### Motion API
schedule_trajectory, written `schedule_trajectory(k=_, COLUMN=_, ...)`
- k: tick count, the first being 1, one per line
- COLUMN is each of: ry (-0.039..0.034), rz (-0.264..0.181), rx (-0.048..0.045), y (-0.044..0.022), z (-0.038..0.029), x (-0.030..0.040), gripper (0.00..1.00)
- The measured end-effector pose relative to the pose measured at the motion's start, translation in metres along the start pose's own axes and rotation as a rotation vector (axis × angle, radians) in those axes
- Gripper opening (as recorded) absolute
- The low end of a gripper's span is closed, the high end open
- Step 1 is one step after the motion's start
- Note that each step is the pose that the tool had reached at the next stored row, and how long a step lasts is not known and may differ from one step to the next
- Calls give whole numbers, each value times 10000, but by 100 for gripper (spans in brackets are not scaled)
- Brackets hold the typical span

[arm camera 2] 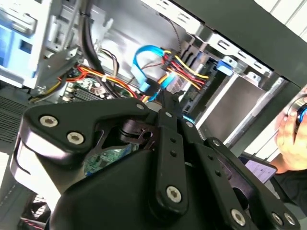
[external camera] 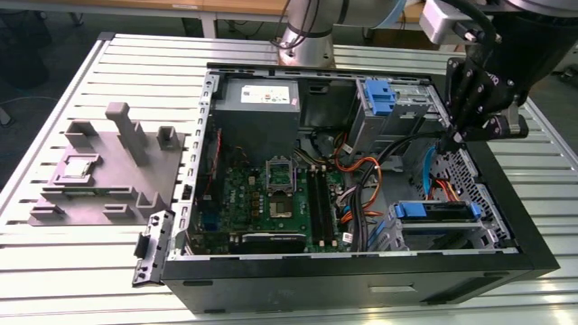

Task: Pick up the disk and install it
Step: 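Insert the second disk wire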

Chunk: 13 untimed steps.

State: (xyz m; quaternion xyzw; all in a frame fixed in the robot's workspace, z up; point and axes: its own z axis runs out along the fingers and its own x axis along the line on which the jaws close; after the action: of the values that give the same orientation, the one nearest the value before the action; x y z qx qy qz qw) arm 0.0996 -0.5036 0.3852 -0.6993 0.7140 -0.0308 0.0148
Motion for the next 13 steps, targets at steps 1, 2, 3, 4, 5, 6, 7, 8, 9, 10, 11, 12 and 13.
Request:
schedule_trajectory(k=1, ry=-2, rz=0, rx=-1, y=0, z=0, x=-26, gripper=10)
schedule_trajectory(k=2, ry=0, rz=-1, rx=-6, y=-1, z=0, x=-57, gripper=10)
schedule_trajectory(k=3, ry=5, rz=-1, rx=-11, y=-1, z=-1, x=-90, gripper=10)
schedule_trajectory(k=4, ry=12, rz=-1, rx=-18, y=-1, z=-3, x=-118, gripper=10)
schedule_trajectory(k=5, ry=16, rz=-1, rx=-21, y=-1, z=-3, x=-141, gripper=10)
schedule_trajectory(k=6, ry=34, rz=0, rx=-25, y=0, z=-4, x=-167, gripper=10)
schedule_trajectory(k=7, ry=47, rz=-2, rx=-36, y=-2, z=-3, x=-187, gripper=10)
schedule_trajectory(k=8, ry=62, rz=-3, rx=-44, y=-3, z=0, x=-197, gripper=10)
schedule_trajectory(k=9, ry=82, rz=-3, rx=-49, y=-3, z=7, x=-201, gripper=10)
schedule_trajectory(k=10, ry=124, rz=-6, rx=-50, y=-3, z=16, x=-202, gripper=11)
schedule_trajectory(k=11, ry=164, rz=-9, rx=-50, y=-2, z=27, x=-202, gripper=17)
schedule_trajectory(k=12, ry=196, rz=-11, rx=-49, y=-2, z=40, x=-203, gripper=17)
schedule_trajectory(k=13, ry=232, rz=-14, rx=-48, y=-2, z=53, x=-204, gripper=17)
